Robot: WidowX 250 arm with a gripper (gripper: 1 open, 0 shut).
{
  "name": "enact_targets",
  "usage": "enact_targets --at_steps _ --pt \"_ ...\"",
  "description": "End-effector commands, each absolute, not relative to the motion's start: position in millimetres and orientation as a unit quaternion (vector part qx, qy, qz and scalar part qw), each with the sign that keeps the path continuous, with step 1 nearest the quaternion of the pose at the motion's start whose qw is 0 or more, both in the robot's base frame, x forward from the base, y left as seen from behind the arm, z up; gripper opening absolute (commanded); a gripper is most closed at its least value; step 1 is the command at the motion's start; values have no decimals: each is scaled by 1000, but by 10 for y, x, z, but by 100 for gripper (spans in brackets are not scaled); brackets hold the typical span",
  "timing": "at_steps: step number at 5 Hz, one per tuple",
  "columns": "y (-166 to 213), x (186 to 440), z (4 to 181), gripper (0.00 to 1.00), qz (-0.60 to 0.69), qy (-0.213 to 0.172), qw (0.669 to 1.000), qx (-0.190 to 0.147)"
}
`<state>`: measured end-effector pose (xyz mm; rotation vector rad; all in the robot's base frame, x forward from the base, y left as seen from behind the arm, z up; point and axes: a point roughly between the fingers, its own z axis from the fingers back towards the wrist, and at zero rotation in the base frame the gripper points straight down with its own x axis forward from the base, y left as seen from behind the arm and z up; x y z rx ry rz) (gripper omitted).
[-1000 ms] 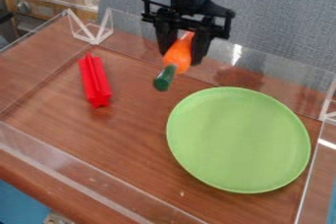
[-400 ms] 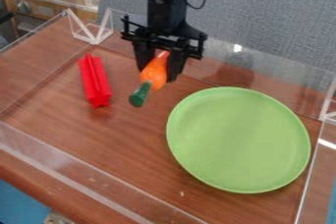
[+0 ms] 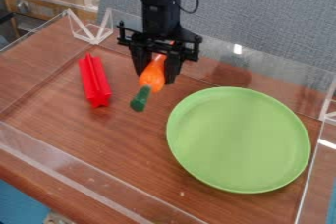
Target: Put the carrot on the right side
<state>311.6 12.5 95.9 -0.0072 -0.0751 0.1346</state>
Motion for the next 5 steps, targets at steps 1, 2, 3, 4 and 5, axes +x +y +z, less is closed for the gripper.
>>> enact_targets --at_steps 1,2,3,4,5 --pt "142 3244 1010 0 64 -63 996 -9" --pt "160 3292 1100 0 65 -77 995 -13" --pt "23 3279 1243 0 33 -88 995 -17" --pt "-102 3259 1351 0 3 -97 995 -21" --pt "-42 3056 1122 0 28 -82 996 -15"
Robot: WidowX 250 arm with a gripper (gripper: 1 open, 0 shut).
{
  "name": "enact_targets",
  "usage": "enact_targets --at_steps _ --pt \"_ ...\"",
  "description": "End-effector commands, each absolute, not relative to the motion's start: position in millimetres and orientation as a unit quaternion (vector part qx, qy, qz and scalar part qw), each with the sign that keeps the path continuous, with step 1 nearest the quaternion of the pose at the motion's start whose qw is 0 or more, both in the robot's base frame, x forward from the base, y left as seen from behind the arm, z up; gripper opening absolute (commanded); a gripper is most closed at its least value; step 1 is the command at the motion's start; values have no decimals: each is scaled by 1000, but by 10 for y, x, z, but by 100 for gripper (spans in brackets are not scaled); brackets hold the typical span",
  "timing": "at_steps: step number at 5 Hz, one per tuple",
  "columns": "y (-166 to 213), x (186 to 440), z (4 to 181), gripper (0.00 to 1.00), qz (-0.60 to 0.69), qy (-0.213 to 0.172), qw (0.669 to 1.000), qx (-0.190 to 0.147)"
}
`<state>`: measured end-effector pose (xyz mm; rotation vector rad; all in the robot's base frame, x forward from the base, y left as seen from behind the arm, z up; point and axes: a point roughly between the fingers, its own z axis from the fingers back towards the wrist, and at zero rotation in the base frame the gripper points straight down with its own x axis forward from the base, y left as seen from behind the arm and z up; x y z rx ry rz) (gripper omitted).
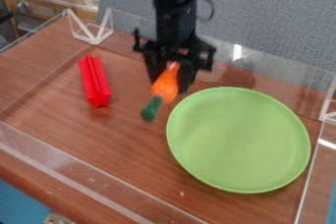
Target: Put the carrot on the right side
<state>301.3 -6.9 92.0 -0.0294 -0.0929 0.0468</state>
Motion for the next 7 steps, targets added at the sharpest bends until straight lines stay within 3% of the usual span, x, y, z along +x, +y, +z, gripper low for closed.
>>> enact_targets --at_steps 1,3,4,5,7 --pt "24 2903 851 0 53 -72 996 -10" --pt "428 2945 477 0 48 -54 997 -19" --pt "466 2893 383 100 85 -50 995 -23" --pt "435 2847 406 100 116 -49 992 -26" --pt "481 2926 736 100 75 -61 994 -42"
